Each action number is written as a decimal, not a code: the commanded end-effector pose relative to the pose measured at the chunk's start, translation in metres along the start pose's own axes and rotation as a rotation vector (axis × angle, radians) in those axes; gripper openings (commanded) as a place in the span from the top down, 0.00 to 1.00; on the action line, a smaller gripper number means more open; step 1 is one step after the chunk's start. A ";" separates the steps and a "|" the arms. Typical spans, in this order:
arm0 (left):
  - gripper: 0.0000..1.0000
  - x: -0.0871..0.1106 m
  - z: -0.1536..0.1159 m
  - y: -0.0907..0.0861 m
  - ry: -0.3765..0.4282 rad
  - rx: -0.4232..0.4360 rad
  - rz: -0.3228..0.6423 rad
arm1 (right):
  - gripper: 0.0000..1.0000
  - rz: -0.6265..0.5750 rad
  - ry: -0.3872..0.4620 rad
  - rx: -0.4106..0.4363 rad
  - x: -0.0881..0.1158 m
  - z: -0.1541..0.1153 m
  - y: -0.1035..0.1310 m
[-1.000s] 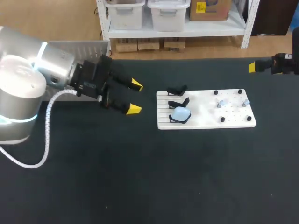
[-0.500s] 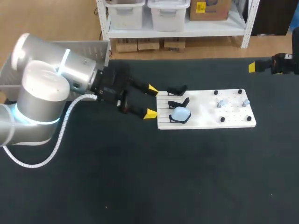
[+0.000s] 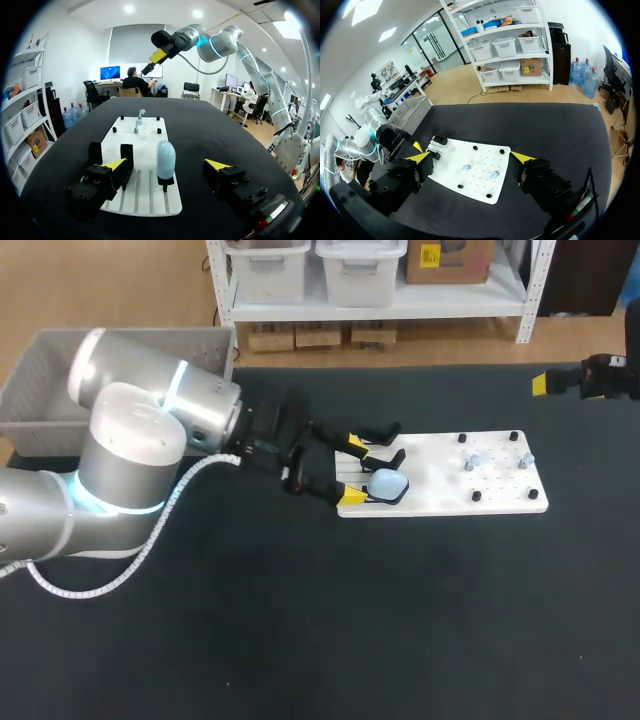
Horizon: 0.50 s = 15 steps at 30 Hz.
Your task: Pick up each earbud case from the left stands, insert the matching earbuds, close the lid, and place the case in the box.
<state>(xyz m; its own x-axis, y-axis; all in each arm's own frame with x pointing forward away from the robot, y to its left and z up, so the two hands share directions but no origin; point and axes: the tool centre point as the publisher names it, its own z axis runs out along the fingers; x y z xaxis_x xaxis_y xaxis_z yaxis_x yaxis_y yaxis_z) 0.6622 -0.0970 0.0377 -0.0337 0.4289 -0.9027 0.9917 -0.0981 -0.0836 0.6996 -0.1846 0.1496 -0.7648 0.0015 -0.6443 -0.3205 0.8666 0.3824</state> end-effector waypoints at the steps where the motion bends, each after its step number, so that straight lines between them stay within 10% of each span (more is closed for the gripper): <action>1: 0.00 0.004 0.011 0.000 -0.006 -0.006 0.000 | 0.00 0.000 0.001 0.001 0.000 0.000 0.000; 6: 0.00 0.003 0.017 -0.001 -0.009 -0.011 0.003 | 0.00 0.000 0.001 0.001 0.000 0.000 0.000; 8: 0.20 0.003 0.019 -0.002 -0.010 -0.010 0.005 | 0.00 0.000 0.001 0.001 0.000 0.000 0.000; 15: 0.19 0.006 0.026 -0.005 -0.014 -0.007 0.003 | 0.00 0.000 0.001 0.001 0.000 0.000 0.000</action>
<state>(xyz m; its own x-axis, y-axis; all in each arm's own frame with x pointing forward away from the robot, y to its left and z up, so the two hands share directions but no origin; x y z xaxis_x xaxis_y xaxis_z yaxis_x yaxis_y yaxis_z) 0.6549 -0.1149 0.0258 -0.0336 0.4219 -0.9060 0.9918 -0.0977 -0.0823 0.6996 -0.1846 0.1496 -0.7648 0.0015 -0.6443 -0.3205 0.8666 0.3824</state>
